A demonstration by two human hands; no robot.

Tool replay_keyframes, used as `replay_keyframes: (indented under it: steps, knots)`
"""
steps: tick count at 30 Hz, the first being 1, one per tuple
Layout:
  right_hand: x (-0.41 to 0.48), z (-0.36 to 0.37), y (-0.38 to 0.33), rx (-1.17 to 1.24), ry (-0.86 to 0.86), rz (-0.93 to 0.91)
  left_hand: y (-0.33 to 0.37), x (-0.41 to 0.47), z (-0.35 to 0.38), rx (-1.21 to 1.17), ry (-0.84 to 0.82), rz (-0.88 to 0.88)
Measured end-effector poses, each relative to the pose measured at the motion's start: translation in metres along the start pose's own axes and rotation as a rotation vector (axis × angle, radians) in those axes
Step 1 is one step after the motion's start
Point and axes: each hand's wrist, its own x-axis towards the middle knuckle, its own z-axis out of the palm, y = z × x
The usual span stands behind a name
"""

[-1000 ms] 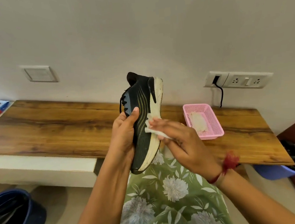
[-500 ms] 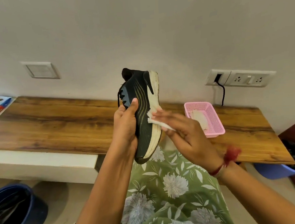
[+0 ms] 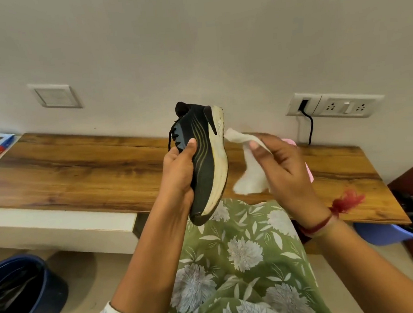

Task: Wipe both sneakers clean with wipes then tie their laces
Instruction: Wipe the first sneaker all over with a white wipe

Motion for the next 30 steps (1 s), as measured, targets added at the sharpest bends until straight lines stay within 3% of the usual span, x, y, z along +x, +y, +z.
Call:
replay_keyframes:
  steps: [3,6,13,16,19,22,27,30]
  knots:
    - [-0.007,0.012,0.012,-0.366,-0.165,-0.132,0.002,0.0,0.003,-0.032,0.019,0.007]
    - [-0.035,0.023,0.021,-0.575,-0.198,-0.26,0.004,0.001,0.001,-0.055,0.041,0.011]
    - [-0.059,0.029,0.011,-0.663,-0.246,-0.357,-0.002,0.002,0.0,-0.02,0.051,-0.021]
    - [-0.061,0.03,-0.001,-0.484,-0.295,-0.328,-0.001,0.004,-0.001,0.002,0.054,-0.017]
    - [-0.043,0.027,-0.018,-0.161,-0.15,-0.15,0.003,0.004,-0.003,-0.024,0.02,0.004]
    - [-0.015,0.021,-0.016,-0.307,-0.028,-0.206,0.005,0.003,-0.005,-0.047,-0.004,0.027]
    - [-0.039,0.04,0.007,-0.689,-0.276,-0.349,0.01,0.005,-0.011,-0.074,0.023,0.056]
    - [-0.058,0.042,0.004,-0.546,-0.38,-0.33,0.009,0.004,-0.015,-0.057,0.034,0.06]
